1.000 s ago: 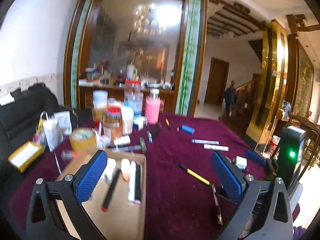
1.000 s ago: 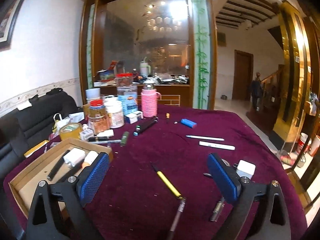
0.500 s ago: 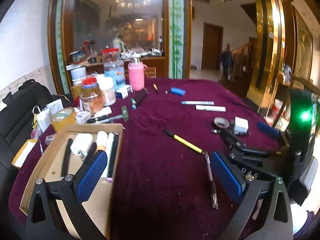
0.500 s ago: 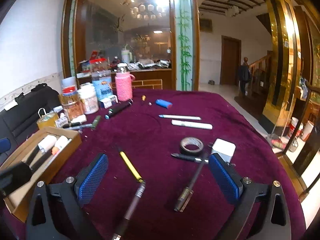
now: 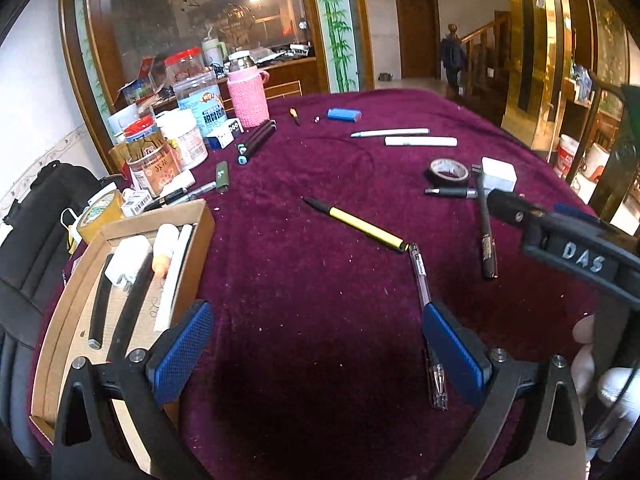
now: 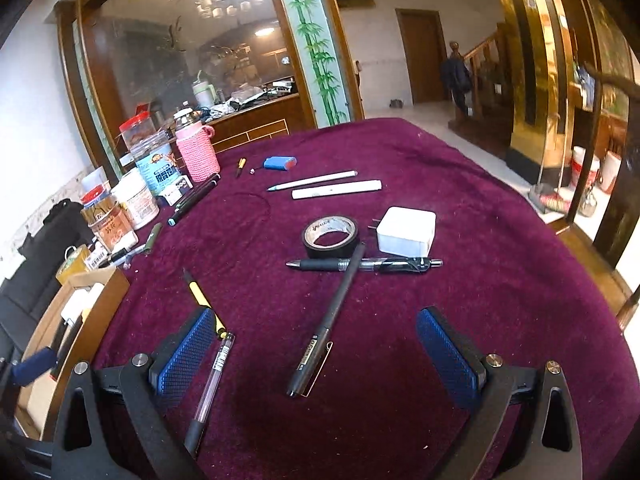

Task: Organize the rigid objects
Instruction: 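Move both open tools back over the pens on the table, then grasp the yellow pencil with the left tool and lift it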

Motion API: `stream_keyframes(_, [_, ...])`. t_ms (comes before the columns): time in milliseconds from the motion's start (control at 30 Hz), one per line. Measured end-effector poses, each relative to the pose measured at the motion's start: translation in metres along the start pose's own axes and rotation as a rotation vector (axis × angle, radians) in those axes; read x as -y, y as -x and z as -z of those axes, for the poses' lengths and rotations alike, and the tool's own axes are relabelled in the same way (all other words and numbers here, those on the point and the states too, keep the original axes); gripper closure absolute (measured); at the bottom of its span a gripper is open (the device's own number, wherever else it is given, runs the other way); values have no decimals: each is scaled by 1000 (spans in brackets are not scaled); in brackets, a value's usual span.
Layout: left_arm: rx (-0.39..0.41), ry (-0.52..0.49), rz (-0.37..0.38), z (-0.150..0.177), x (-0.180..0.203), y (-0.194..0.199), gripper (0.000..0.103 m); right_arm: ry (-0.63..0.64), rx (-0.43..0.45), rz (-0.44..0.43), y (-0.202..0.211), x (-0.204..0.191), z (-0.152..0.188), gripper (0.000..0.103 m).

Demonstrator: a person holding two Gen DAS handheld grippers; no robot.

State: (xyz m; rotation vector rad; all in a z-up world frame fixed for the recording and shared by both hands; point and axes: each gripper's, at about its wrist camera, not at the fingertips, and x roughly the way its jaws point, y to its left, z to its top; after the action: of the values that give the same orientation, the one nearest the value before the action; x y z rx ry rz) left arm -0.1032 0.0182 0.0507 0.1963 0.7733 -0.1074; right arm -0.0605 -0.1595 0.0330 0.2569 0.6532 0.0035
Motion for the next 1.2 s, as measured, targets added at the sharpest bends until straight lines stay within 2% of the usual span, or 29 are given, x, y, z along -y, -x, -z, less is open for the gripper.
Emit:
stream_keyframes(467, [-94, -4, 2, 3, 7, -35, 0, -89, -71, -20, -14, 17, 1, 1])
stream_keyframes(1200, [-233, 103, 65, 10, -11, -64, 0, -94, -97, -17, -19, 18, 3, 1])
